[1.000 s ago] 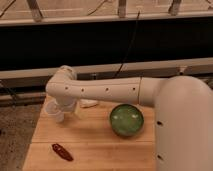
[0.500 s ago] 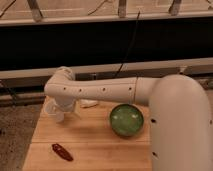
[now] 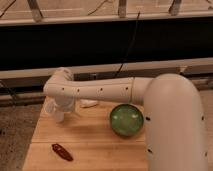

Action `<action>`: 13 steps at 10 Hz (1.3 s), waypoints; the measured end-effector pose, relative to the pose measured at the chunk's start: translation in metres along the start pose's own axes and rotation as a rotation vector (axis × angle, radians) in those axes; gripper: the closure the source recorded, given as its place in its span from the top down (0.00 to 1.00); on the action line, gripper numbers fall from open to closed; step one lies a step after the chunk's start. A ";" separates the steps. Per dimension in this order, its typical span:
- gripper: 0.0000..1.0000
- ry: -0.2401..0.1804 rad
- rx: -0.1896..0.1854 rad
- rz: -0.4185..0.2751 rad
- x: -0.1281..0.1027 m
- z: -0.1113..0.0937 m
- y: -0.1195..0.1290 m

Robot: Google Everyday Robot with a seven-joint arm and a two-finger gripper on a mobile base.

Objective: Place the ceramic cup in the ceramic bowl

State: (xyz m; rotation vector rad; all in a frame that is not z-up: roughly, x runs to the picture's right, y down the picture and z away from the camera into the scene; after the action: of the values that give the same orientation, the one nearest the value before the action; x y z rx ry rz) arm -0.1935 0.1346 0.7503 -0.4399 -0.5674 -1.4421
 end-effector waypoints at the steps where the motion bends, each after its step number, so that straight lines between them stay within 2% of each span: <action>1: 0.80 0.001 -0.003 -0.011 0.000 0.001 -0.002; 2: 0.80 0.001 -0.002 -0.003 0.000 0.001 -0.001; 6: 0.80 0.006 0.050 0.042 0.015 -0.010 -0.009; 8: 0.80 0.006 0.055 0.063 0.023 -0.009 -0.010; 10: 0.80 0.005 0.039 0.071 0.028 -0.001 -0.012; 13: 0.80 0.014 -0.011 0.087 0.034 0.019 -0.010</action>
State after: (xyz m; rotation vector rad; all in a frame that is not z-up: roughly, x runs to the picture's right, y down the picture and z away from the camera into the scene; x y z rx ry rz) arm -0.2039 0.1178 0.7854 -0.4575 -0.5233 -1.3648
